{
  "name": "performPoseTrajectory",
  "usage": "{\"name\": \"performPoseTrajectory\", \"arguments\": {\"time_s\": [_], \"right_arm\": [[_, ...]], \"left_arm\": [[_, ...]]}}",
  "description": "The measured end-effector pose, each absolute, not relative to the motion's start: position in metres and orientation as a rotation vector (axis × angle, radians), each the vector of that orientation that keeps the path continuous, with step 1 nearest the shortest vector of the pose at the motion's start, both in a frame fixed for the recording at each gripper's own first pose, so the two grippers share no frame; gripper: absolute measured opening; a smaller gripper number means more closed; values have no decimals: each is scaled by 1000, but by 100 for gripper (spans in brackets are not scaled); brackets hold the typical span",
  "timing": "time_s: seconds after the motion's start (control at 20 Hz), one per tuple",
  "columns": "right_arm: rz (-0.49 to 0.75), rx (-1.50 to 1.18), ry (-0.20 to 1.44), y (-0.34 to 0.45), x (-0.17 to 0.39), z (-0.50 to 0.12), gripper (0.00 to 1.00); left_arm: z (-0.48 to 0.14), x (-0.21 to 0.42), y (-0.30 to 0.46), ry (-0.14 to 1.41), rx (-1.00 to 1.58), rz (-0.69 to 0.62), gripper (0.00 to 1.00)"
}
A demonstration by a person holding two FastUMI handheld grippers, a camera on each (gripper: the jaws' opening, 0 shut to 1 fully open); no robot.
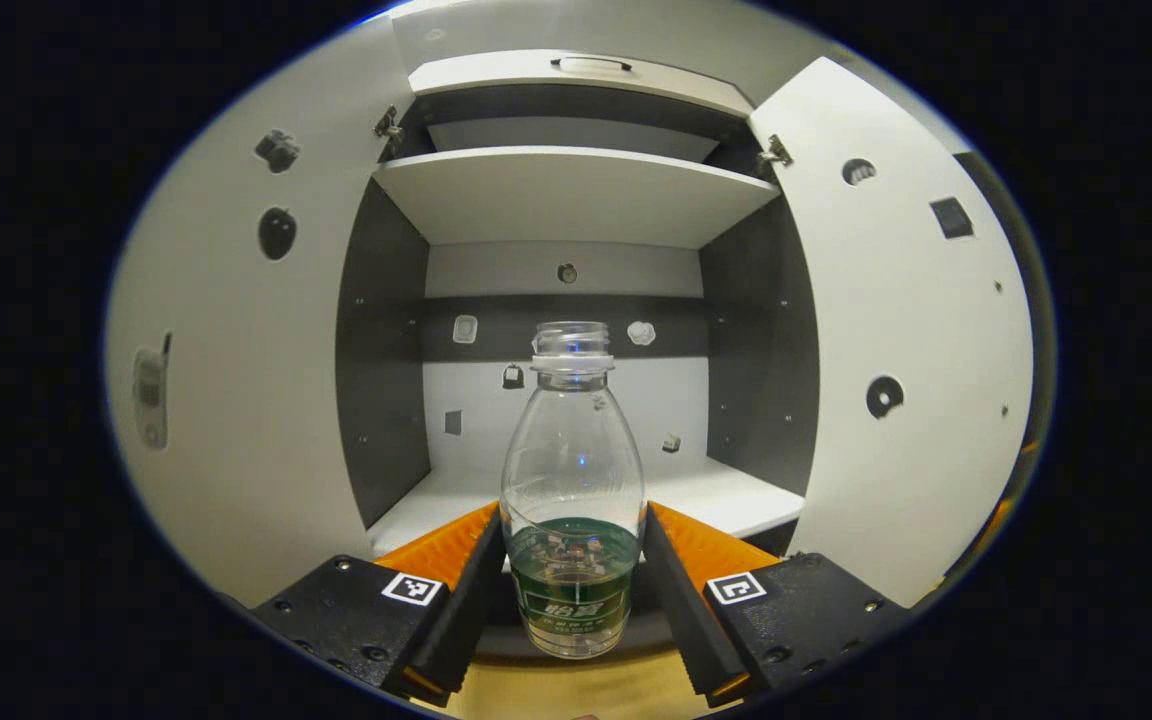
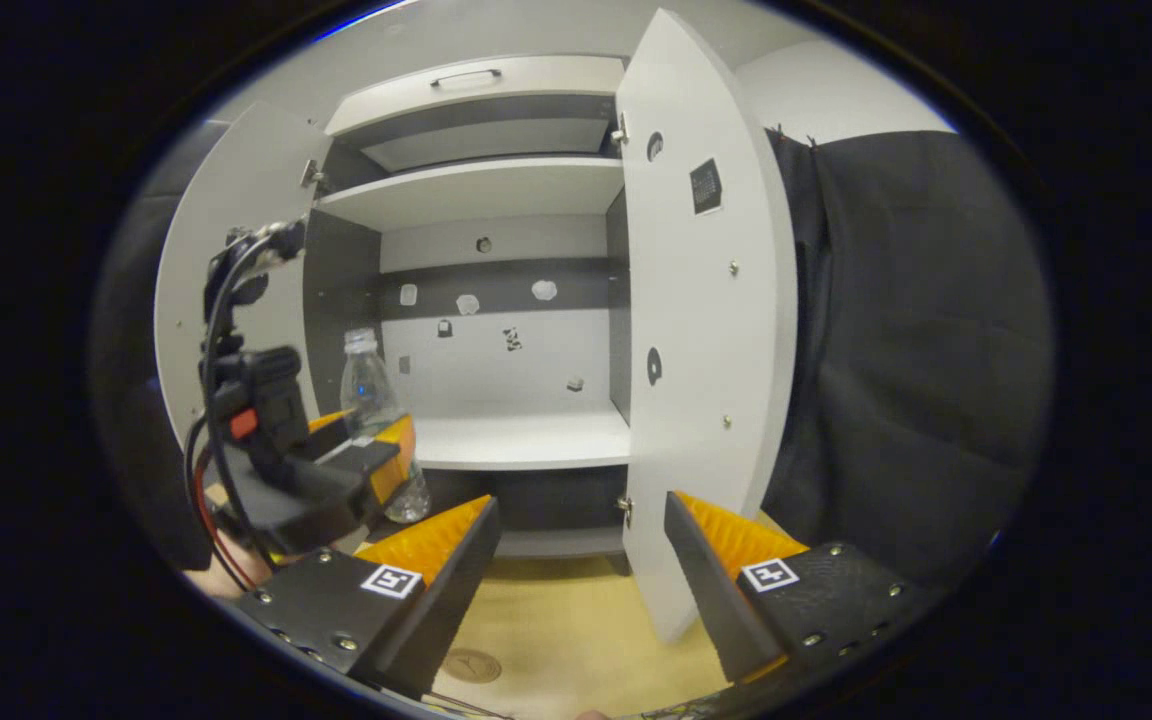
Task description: Grasp the bottle in the cabinet with the left hand and place it on the coaster, then close the right door with the right hand and the left door with the left hand.
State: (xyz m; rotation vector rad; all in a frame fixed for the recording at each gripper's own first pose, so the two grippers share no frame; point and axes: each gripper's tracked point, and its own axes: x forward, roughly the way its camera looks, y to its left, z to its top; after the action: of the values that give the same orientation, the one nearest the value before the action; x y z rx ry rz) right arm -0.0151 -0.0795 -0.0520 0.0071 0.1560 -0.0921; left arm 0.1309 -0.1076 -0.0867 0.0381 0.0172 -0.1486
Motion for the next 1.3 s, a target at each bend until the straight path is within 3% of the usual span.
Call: {"name": "performPoseTrajectory", "arguments": {"time_s": [0.6, 1.3], "right_arm": [[-142, -5, 275, -104, -52, -100, 100], [-165, 26, 382, -123, -64, -147, 98]], "left_arm": [[-248, 48, -105, 171, 8, -99, 82], [-361, 16, -125, 316, 36, -122, 82]]}}
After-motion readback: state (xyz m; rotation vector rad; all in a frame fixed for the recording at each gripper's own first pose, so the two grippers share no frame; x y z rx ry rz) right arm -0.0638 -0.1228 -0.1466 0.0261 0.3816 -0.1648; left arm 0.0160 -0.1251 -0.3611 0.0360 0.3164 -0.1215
